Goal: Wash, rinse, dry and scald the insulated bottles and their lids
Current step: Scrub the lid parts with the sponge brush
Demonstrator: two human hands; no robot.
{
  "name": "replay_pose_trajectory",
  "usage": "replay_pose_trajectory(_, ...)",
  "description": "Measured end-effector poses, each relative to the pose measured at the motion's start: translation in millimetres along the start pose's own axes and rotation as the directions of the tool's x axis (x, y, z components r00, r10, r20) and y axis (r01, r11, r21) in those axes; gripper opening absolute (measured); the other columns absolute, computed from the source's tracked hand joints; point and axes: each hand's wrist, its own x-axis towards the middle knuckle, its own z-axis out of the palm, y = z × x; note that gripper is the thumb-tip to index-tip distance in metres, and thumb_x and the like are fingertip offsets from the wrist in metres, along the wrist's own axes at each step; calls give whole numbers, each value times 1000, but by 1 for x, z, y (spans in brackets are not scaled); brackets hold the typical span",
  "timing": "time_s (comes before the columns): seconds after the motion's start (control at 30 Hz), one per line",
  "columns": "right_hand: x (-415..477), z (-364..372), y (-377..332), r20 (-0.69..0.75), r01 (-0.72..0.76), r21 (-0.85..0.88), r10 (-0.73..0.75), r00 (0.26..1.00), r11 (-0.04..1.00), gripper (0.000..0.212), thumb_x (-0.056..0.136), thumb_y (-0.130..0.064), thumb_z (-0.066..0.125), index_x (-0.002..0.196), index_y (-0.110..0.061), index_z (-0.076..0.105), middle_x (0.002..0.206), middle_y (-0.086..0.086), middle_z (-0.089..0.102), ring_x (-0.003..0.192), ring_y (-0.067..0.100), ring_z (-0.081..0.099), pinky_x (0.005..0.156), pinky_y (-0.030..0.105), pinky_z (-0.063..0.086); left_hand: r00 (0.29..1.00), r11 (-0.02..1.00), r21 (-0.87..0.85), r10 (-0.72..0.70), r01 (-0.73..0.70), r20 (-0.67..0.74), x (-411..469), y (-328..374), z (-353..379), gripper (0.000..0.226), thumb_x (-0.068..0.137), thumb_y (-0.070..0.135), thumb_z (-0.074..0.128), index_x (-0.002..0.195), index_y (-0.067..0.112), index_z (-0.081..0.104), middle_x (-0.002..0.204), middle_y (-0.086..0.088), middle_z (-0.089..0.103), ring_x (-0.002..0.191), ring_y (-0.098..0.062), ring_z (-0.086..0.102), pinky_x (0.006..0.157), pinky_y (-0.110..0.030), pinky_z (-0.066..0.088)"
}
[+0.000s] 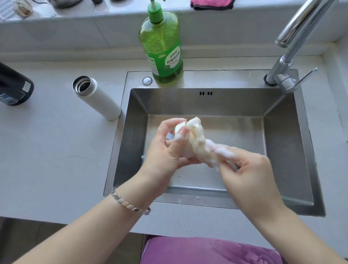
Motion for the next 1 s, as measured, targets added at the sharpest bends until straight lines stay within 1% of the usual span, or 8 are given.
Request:
replay_pose_trajectory(0.13,13,-9,14,-1,-159,-93,160,987,983,13,83,-6,60,87,-13,71,94,-7,68,85,26,68,68,38,51,1000,997,72,-6,5,15,-4,2,0,17,88,15,58,101,21,48,80,-8,62,62,-14,62,50,-22,52)
replay_pose_trajectory(0.2,10,-14,17,10,-207,-102,209,978,973,14,84,-6,61,85,-12,73,75,-24,66,54,20,52,57,29,42,1000,995,103,-16,19,-24,1,6,-5,19,87,17,60,97,26,47,89,-8,61,62,-8,62,47,-19,48)
replay_pose_trajectory(0.3,3,-22,19,29,-281,-18,281,959,960,33,84,-5,61,80,-36,74,41,-9,45,47,10,29,49,27,28,997,993,103,-58,63,-45,8,9,-17,17,90,24,58,101,33,48,100,-9,62,75,-17,60,47,-19,47)
replay_pose_trajectory(0.37,0,-27,20,15,-298,35,298,955,954,51,84,-4,62,70,-53,67,47,0,54,46,10,32,48,23,30,993,994,39,-98,101,-59,9,9,-23,13,89,27,57,101,28,52,96,-11,58,80,-26,62,53,-26,55)
replay_pose_trajectory(0.5,-2,-33,19,-4,-331,123,334,942,935,34,86,-2,62,87,-36,68,47,-23,58,39,-1,45,41,7,33,961,962,-132,-254,240,-109,8,6,-29,30,85,33,60,102,9,53,107,-22,55,95,-38,65,73,-40,59)
replay_pose_trajectory(0.63,-1,-25,18,-73,-233,30,235,969,972,54,86,-9,65,74,-62,63,54,0,61,44,9,38,48,31,36,902,884,-241,-426,400,-68,4,3,-22,35,89,41,54,107,12,53,98,-20,61,80,-34,68,66,-40,60)
replay_pose_trajectory(0.83,-17,20,0,12,206,-82,-206,979,975,23,87,-13,53,100,-9,72,107,-4,70,98,6,66,79,24,52,918,893,-212,-388,397,88,-1,-7,0,48,100,43,26,84,10,57,67,-7,67,61,-17,66,58,-32,57)
replay_pose_trajectory(1.0,-1,7,13,-108,55,-75,-63,992,996,29,79,-2,53,95,-13,74,97,-2,73,86,16,69,72,23,50,958,944,-162,-278,286,72,-3,-9,0,43,101,41,19,108,20,56,93,-11,69,84,-26,64,84,-38,50)
